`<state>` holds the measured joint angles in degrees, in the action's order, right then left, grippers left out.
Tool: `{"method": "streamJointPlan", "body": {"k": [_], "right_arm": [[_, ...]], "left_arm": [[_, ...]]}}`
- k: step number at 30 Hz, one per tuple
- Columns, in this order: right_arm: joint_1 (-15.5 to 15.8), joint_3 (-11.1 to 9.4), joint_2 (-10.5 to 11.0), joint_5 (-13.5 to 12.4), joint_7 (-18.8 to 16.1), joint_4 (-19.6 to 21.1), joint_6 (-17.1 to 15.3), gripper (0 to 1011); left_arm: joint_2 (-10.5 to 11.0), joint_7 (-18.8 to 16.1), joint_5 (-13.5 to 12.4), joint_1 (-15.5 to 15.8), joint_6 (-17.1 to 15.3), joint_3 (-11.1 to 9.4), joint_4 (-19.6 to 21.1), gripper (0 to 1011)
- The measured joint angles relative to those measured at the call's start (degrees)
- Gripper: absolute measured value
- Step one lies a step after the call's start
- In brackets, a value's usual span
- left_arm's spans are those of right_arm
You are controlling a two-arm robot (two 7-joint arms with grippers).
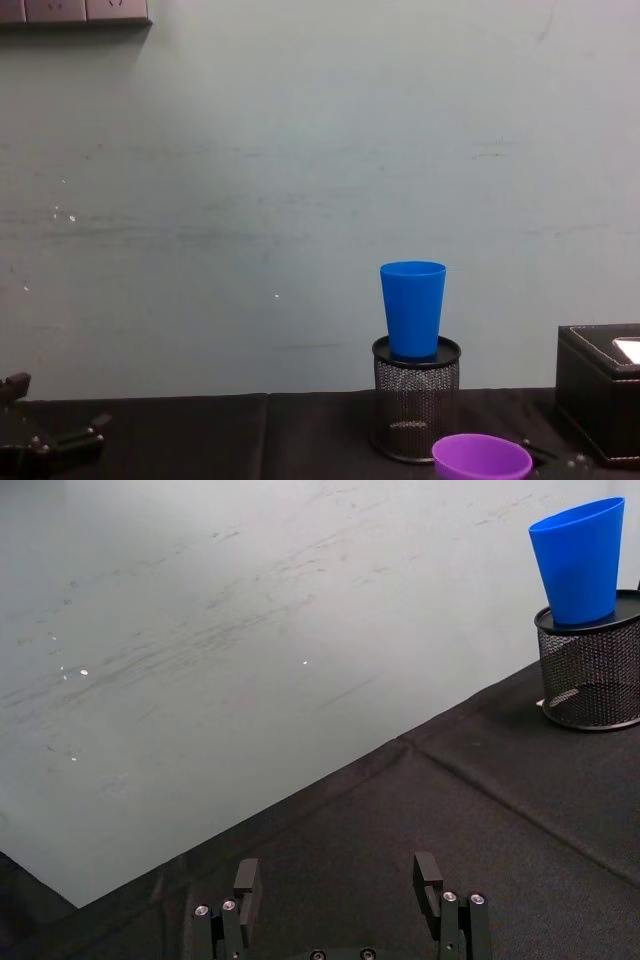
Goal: Pick up one cup with a gripper and tap it against the other cup.
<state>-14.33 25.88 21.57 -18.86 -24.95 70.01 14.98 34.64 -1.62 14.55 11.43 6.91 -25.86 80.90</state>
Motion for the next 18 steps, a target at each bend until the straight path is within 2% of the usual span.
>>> {"method": "streamJointPlan", "body": {"k": [3,9,10,18], "right_arm": [[0.3,-0.5,0.4,0.2,0.0,2.0,-1.3,762],[0.3,-2.3,1.7,-0.4,0.0,8.8,-8.0,751],[0.0,-2.8,2.0,-0.7,0.0,10.5,-10.1,751],[-2.5,-4.9,2.6,-2.9,-0.4,16.4,-17.7,751]], "left_arm": [[0.0,0.0,0.0,0.0,0.0,0.0,0.0,1000],[0.0,0.0,0.0,0.0,0.0,0.0,0.0,1000],[0.0,0.0,0.0,0.0,0.0,0.0,0.0,1000],[0.0,0.0,0.0,0.0,0.0,0.0,0.0,1000]]}}
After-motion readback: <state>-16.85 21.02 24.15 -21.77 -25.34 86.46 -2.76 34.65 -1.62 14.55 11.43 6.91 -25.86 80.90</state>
